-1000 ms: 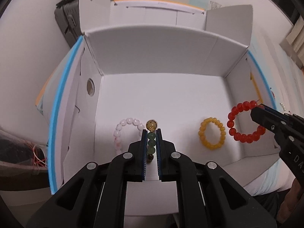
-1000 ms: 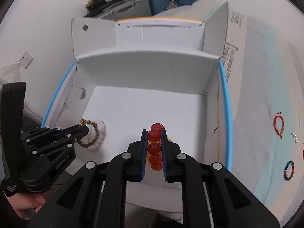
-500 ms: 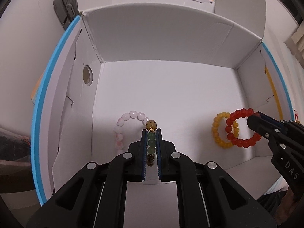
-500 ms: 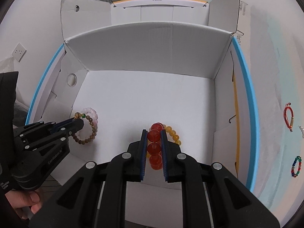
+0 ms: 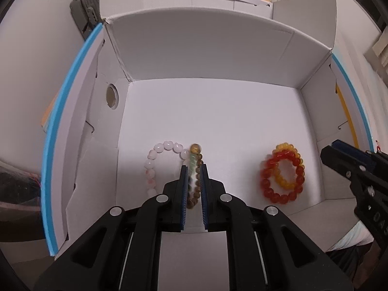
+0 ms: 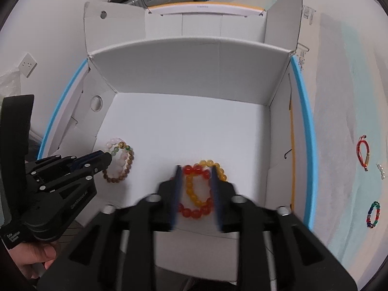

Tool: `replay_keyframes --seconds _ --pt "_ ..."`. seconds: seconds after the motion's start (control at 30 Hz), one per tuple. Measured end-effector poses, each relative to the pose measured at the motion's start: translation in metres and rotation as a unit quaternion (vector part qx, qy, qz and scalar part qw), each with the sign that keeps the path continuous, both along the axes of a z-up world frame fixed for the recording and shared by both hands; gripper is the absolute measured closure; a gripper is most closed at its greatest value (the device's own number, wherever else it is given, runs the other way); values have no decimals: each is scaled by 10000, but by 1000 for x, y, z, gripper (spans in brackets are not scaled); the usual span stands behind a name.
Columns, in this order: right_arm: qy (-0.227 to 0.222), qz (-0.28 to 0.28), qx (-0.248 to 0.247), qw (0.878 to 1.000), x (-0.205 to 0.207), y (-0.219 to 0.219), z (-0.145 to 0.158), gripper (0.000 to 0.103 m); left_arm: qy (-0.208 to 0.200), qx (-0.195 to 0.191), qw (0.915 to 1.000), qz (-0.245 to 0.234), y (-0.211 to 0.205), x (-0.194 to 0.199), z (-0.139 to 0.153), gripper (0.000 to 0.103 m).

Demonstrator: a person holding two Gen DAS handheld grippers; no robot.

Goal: Organize jewelry
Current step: 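Open the left tool while the right tool opens, releasing both bracelets in the box, then move both tools back toward the bracelets left on the bed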

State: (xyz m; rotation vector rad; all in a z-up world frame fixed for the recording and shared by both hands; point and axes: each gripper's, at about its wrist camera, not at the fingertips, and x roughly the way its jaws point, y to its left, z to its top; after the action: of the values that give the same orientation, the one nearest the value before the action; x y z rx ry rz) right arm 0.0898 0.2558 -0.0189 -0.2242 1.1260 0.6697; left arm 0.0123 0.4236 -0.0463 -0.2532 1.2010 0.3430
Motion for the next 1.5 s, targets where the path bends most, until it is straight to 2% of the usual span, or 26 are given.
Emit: replay_keyframes --seconds 0.03,0.17,0.2,0.23,0.27,0.3,0.33,0.77,1.2,1.5 --pt "-74 -19 26 10000 -1 -2 4 61 -17 15 10000 9 -1 -2 2 90" --pt "-221 -96 128 9996 -4 -13 18 41 -207 193 9996 74 -6 -7 17 56" --pt "-280 -136 168 9994 -5 -18 24 38 -258 229 9994 76 -8 -8 21 54" --pt "-336 -167 201 9991 -6 -23 29 36 -296 252 9992 66 -11 -9 24 49" --pt "-377 -187 222 9989 -7 -27 33 31 -333 287 9990 60 -15 -11 29 39" --pt "-462 -226 250 9984 -9 -34 39 25 -360 300 9989 69 -18 -12 32 35" --pt "-540 -263 274 9978 -10 -40 43 25 -439 342 9984 62 -22 -13 36 32" --pt "-859 -771 466 9922 -16 -126 79 11 -903 525 9941 -299 -101 -5 81 9" --pt "-1019 -1669 401 9799 -9 -258 90 9 -1103 459 9867 -1107 -211 22 93 7" --pt "-1027 -2108 370 9714 -9 -330 87 9 -1166 435 9805 -1521 -275 40 99 7"
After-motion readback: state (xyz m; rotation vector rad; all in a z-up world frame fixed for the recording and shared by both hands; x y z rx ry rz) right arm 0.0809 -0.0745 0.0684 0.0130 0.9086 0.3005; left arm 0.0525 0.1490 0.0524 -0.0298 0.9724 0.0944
